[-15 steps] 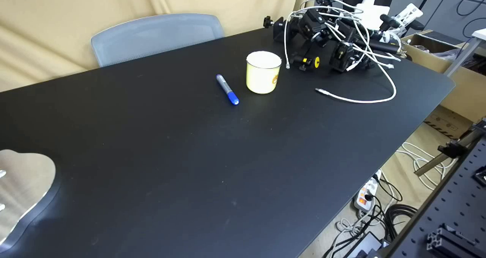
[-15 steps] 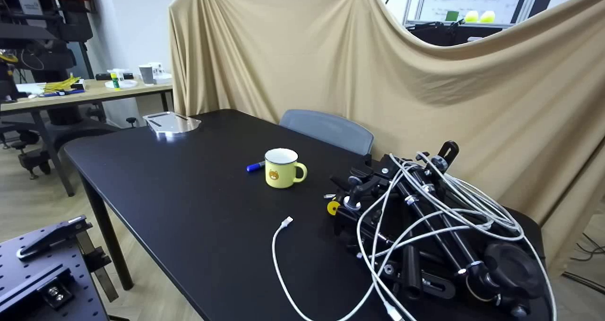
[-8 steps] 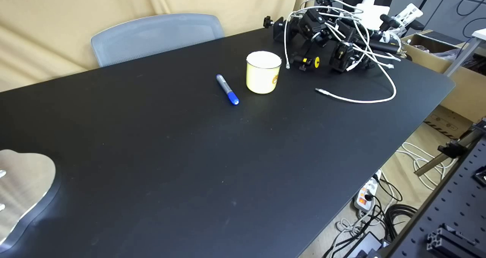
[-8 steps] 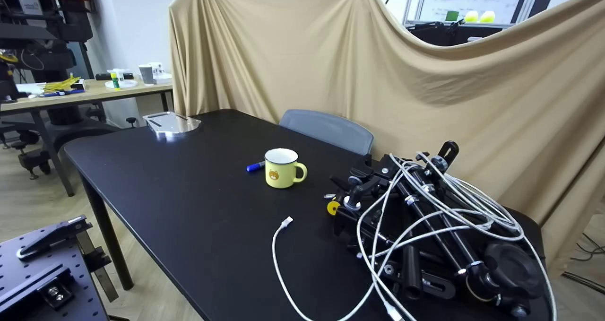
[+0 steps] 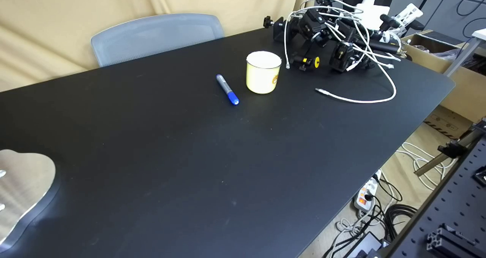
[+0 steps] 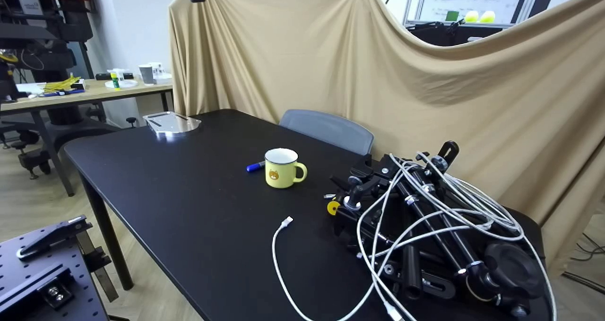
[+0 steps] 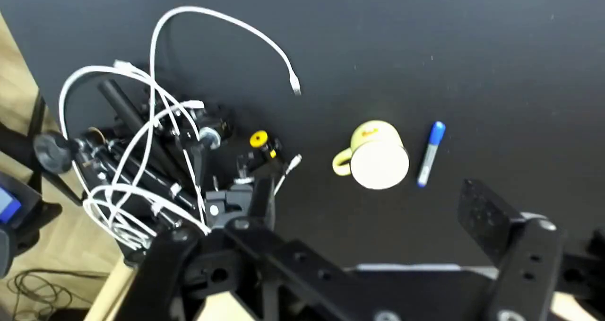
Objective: Pick up the marker and put it in the cup
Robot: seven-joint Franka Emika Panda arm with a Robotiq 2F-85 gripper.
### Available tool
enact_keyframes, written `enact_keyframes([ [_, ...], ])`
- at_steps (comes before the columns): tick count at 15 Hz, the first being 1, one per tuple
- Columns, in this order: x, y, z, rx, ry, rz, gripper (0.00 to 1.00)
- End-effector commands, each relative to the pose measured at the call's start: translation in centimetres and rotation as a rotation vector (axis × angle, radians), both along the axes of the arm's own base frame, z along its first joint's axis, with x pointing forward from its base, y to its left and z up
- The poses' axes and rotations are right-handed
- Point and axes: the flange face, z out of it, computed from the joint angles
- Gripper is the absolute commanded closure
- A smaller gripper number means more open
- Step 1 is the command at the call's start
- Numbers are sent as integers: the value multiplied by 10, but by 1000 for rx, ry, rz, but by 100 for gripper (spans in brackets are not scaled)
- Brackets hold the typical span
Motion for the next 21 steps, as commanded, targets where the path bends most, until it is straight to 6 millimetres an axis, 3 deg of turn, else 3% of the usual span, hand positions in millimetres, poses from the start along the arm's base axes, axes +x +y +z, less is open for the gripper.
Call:
enact_keyframes([
  [1, 73, 25, -19, 36, -70, -11, 0],
  [4, 116, 60, -50, 73, -58, 26, 0],
  [7, 140, 95, -78, 116, 11, 43, 0],
  [8, 119, 76, -74, 82, -20, 71, 0],
  [10, 127, 84, -88, 85, 2, 83, 0],
  [13, 124, 75, -85, 76, -12, 58, 0],
  [17, 138, 104, -117, 137, -62, 34, 0],
  [21, 155, 135, -163, 160, -41, 14, 0],
])
